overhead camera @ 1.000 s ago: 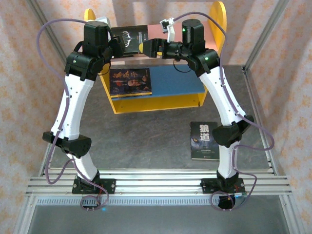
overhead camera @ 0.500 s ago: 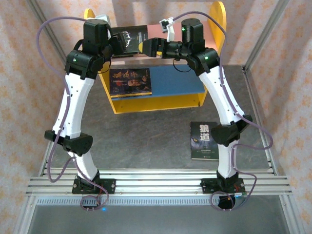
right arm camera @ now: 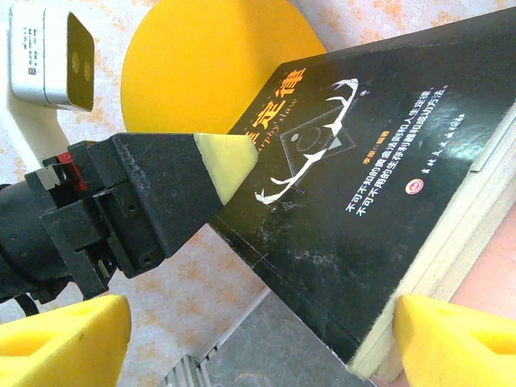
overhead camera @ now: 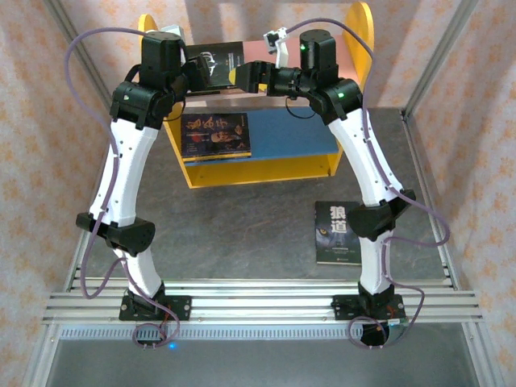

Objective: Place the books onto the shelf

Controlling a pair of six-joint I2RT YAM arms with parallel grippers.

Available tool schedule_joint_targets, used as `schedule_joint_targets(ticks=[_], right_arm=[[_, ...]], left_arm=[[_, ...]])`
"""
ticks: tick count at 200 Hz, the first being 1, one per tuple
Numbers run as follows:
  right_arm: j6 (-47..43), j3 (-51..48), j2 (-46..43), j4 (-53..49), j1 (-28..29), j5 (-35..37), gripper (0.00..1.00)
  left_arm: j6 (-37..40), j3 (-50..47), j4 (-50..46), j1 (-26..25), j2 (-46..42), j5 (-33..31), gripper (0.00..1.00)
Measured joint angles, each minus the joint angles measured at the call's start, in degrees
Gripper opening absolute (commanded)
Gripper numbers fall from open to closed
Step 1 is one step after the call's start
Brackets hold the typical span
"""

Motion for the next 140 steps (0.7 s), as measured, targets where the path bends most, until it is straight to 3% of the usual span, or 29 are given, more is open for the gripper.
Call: schedule_joint_targets(ticks=[140], right_arm=[[-1.55,3.96,1.68,-3.28,0.04,0.81,0.87]], left_arm=[[0.5,0.28,0.04,0.0,0.0,0.15,0.52]])
